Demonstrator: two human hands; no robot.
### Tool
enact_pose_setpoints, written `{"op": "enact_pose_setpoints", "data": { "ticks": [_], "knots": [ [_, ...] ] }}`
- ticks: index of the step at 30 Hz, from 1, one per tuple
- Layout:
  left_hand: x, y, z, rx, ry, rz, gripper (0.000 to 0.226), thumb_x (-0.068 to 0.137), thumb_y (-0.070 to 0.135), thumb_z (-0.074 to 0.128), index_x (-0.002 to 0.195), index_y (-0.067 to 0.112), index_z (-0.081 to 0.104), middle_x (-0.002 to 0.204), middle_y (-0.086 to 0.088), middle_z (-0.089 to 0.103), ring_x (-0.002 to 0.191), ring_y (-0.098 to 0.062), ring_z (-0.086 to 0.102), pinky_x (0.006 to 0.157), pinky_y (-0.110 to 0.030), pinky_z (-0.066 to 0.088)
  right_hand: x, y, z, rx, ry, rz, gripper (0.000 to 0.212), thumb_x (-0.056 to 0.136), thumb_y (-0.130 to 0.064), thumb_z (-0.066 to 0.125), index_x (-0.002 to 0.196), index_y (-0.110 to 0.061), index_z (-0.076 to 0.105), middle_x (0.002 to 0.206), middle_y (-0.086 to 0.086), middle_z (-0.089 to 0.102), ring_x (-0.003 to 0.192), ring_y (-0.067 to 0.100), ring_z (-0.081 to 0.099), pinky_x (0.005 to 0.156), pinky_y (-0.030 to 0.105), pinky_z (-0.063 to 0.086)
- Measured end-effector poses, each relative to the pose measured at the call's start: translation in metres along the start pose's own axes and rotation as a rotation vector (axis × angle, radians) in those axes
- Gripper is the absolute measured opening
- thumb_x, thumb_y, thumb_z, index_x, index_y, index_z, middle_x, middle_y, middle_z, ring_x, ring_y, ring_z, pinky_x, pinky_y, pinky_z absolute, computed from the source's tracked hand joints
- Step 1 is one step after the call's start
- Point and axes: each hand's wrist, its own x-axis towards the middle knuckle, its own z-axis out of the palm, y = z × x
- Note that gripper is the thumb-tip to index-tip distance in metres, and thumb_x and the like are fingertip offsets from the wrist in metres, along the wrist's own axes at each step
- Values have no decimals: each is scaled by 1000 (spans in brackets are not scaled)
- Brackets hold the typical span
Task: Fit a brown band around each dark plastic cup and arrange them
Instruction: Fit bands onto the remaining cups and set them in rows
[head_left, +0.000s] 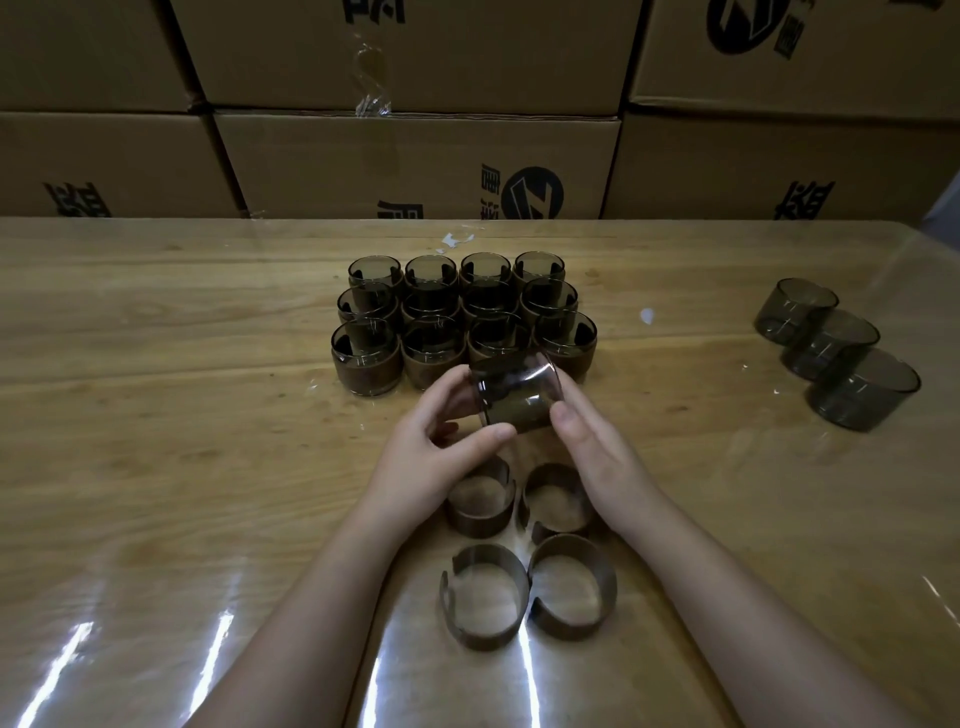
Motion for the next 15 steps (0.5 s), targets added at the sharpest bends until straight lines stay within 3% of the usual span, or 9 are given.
{"op": "enact_pose_setpoints", "data": {
  "ticks": [2,6,8,11,15],
  "knots": [
    [-1,4,0,-53,3,-19,71,71,26,73,136,12,49,127,-3,63,124,-12,55,106,-36,43,-1,-3,0,12,1,-3,64,89,-52,42,146,-22,38,149,-12,42,138,-4,33,113,17,27],
    [0,8,-1,-159,16,-32,49,76,24,58,123,9,57,111,2,67,103,0,63,84,-13,48,-2,-8,1,-20,6,-41,40,94,-40,43,131,-28,51,143,-16,45,133,-9,36,104,7,28],
    [-1,8,-3,-176,0,-49,47,77,26,59,121,9,59,108,4,70,102,-2,63,81,-13,48,-2,-10,1,9,16,-42,42,89,-48,41,126,-31,52,140,-16,49,133,-5,40,108,15,32],
    [0,5,-5,-159,-11,-58,34,83,24,68,116,16,63,105,7,72,104,-5,64,82,-15,49,-2,-10,1,60,17,-34,47,85,-52,40,122,-27,56,139,-6,53,134,7,44,114,39,33],
    [1,0,-7,-182,40,-41,39,82,27,57,119,16,62,111,5,72,108,-9,64,85,-18,48,-2,-11,0,45,12,-18,47,84,-54,40,116,-25,61,139,-14,51,132,-2,42,113,35,34]
  ]
}}
